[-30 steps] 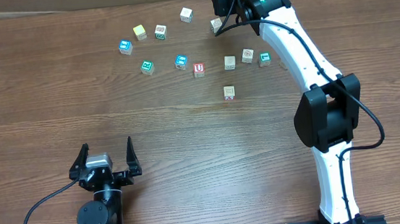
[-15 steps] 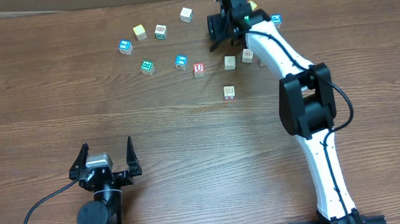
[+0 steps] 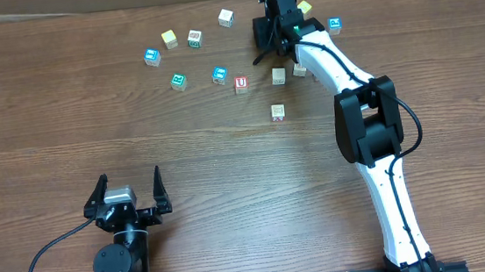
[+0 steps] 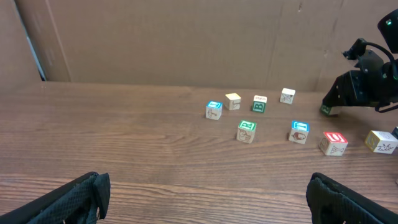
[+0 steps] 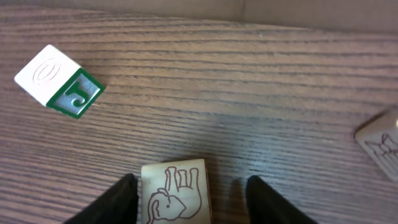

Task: Form a horizontal line
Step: 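Lift the elephant block and carry it toward the center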

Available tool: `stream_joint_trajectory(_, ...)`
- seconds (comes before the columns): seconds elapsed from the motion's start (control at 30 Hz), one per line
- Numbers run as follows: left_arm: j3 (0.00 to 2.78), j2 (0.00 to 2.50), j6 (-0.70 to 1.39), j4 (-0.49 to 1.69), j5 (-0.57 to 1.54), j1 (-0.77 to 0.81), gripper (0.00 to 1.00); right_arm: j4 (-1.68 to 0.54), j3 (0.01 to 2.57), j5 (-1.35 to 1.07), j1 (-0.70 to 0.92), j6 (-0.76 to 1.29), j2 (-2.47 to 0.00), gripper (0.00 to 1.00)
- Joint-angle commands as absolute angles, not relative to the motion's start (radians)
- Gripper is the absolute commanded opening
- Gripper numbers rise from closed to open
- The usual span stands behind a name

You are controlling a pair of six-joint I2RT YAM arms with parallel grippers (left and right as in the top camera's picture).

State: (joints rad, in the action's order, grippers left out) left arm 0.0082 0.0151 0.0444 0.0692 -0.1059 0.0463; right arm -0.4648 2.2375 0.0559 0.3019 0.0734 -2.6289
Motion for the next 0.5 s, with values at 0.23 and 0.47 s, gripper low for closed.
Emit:
stream_joint_trajectory(0.23, 0.006, 0.006, 0.022, 0.07, -0.107, 0.055, 0.99, -0.487, 2.239, 0.006, 0.307, 0.073, -2.628, 0.47)
stream_joint_trajectory(0.47, 0.006, 0.006, 0.022, 0.07, -0.107, 0.055, 1.0, -0.484, 2.239, 0.006, 0.302, 0.073, -2.628, 0.3)
